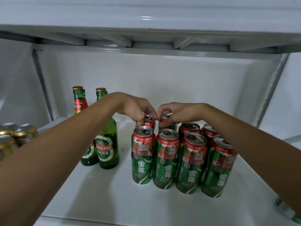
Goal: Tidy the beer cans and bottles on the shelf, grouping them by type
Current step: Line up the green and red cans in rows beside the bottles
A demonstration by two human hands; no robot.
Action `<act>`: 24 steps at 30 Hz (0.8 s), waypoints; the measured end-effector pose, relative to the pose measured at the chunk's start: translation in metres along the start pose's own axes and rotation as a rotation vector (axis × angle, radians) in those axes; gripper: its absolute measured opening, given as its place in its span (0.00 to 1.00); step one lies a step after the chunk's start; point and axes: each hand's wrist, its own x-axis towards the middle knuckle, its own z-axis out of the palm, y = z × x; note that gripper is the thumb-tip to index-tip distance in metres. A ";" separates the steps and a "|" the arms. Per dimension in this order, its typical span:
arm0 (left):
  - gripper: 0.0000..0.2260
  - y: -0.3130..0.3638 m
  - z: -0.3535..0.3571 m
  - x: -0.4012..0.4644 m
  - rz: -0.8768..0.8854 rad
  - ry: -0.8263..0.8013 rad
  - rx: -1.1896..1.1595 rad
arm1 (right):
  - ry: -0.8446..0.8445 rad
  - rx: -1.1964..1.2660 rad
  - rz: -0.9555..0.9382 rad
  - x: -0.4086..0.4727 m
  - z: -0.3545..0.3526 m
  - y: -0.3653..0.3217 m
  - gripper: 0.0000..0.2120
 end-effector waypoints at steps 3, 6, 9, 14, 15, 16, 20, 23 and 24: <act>0.27 -0.003 -0.002 0.003 -0.043 0.014 -0.027 | -0.005 -0.077 0.094 0.000 -0.002 0.003 0.28; 0.23 -0.006 0.000 0.002 -0.039 0.069 -0.013 | -0.032 -0.323 0.201 -0.003 -0.005 -0.003 0.33; 0.21 -0.003 0.002 -0.002 -0.022 0.088 0.029 | -0.018 -0.295 0.167 -0.005 -0.008 -0.007 0.24; 0.20 0.007 0.004 -0.007 0.035 0.101 0.036 | -0.126 -0.251 0.039 -0.014 -0.008 -0.017 0.12; 0.20 0.007 0.005 -0.007 0.042 0.105 0.030 | -0.144 -0.264 0.023 -0.014 -0.009 -0.019 0.11; 0.20 0.007 0.007 -0.006 0.044 0.110 0.021 | -0.160 -0.278 0.010 -0.013 -0.010 -0.020 0.11; 0.14 0.000 0.009 -0.006 0.054 0.106 -0.035 | -0.185 -0.294 -0.018 -0.013 -0.009 -0.021 0.12; 0.13 -0.005 0.008 -0.006 0.056 0.111 -0.051 | -0.197 -0.267 -0.015 -0.016 -0.010 -0.024 0.13; 0.12 -0.006 0.008 -0.006 0.055 0.114 -0.045 | -0.206 -0.250 -0.012 -0.017 -0.012 -0.025 0.14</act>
